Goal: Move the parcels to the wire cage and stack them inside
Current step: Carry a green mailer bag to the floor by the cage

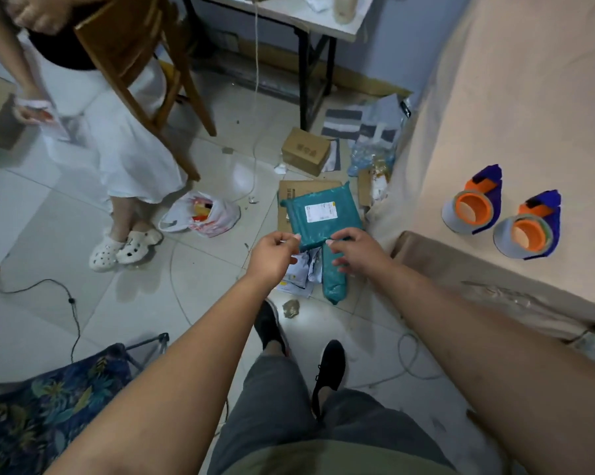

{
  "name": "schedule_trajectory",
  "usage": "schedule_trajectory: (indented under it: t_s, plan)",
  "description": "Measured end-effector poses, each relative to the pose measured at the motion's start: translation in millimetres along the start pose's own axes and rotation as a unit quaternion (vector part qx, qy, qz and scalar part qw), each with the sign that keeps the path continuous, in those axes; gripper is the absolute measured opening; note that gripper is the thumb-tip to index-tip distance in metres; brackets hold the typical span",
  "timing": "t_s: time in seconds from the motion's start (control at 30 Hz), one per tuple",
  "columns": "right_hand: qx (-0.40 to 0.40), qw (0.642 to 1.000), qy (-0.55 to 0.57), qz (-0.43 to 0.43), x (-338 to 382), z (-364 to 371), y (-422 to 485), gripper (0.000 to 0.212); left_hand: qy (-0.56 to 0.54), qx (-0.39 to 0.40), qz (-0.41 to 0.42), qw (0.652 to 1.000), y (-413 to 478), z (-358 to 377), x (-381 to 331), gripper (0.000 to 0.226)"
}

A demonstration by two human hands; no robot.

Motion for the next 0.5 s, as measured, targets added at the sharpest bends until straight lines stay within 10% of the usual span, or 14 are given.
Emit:
schedule_trajectory:
  t_s: [0.5]
  plan:
    - [-0.091,0.988,0.108,0.057,9,15,165,0.017,0.067,0.064,-0.048,0.995,220,1,0,0.067]
Point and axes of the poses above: each hand's wrist, its own y-axis towards the middle knuckle, its own z-axis out of the palm, x = y × z, the point moved 6 cm from there along y, towards the middle knuckle, and after that the axes turned 1 degree about y, right-handed, at the moved point
